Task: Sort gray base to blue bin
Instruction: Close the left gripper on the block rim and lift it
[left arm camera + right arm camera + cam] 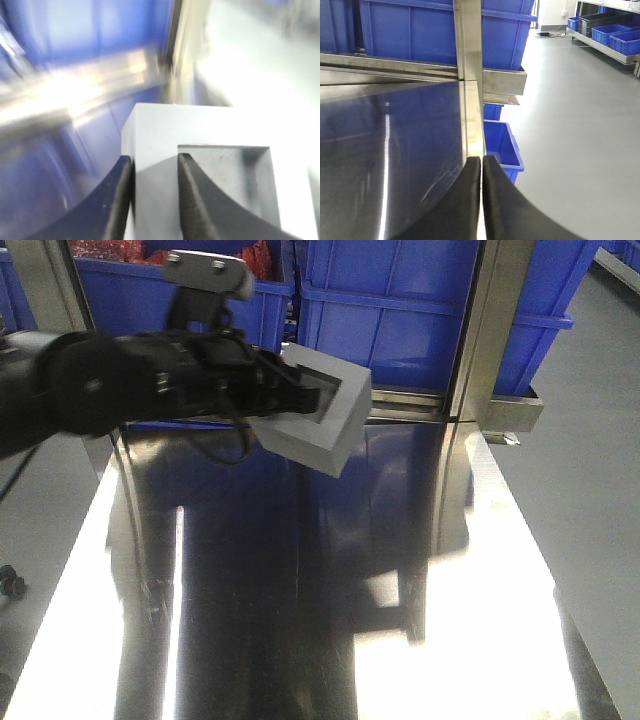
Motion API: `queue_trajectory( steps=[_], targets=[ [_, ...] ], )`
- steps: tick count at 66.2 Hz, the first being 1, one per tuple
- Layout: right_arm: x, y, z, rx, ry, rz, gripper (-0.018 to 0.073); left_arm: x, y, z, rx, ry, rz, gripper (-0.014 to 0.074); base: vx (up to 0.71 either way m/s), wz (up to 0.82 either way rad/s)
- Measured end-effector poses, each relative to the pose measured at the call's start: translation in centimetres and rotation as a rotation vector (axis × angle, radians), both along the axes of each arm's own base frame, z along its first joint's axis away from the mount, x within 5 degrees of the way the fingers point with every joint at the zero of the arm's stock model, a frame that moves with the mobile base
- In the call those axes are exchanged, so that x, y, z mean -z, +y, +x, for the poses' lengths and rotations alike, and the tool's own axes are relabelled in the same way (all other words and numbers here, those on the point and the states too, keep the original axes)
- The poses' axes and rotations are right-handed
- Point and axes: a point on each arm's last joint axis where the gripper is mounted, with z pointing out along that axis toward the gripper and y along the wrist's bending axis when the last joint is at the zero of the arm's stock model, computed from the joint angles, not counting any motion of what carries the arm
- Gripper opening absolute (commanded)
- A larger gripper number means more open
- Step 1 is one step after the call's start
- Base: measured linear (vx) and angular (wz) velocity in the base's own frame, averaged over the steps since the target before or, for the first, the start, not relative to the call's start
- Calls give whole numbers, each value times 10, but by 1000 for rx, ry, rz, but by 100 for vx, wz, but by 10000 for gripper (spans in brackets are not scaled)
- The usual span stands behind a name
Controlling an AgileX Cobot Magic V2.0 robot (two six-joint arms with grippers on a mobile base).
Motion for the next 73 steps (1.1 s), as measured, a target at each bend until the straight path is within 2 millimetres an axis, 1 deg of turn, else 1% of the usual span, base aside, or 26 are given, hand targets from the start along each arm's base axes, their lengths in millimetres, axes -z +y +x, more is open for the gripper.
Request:
queue_trajectory(
  steps=[2,4,8,9,11,17,21,24,40,53,62,73],
  targets=[
    [0,0,0,0,0,0,-5,1,5,-8,-5,-10,-4,-6,0,0],
    [0,0,0,0,0,0,-5,-4,11,-18,-11,-34,-16,-6,0,0],
    [0,0,0,0,0,0,-5,-6,21,-33,-21,-64,-31,-6,0,0],
    [0,0,0,0,0,0,-5,-4,23,-37,-22,-62,-30,-6,0,0],
    [0,0,0,0,0,0,-5,-6,28,-46,-25,-79,-38,-6,0,0],
    [0,0,0,0,0,0,-5,-4,41,-68,-30,-97,-44,-6,0,0],
    [0,0,0,0,0,0,-5,-6,51,-85,-31,-117,-52,-6,0,0],
    [0,0,0,0,0,0,-5,-3,57,-96,-30,-119,-51,-6,0,0],
    [0,0,0,0,0,0,-5,-5,89,-153,-22,-198,-69,-6,0,0],
    [0,0,0,0,0,0,-5,-9,118,-204,-23,-321,-133,-6,0,0],
    [0,0,0,0,0,0,-5,-7,133,-232,-23,-393,-175,-6,0,0],
    [0,0,0,0,0,0,-5,-4,145,-254,-14,-430,-195,-6,0,0]
  ],
)
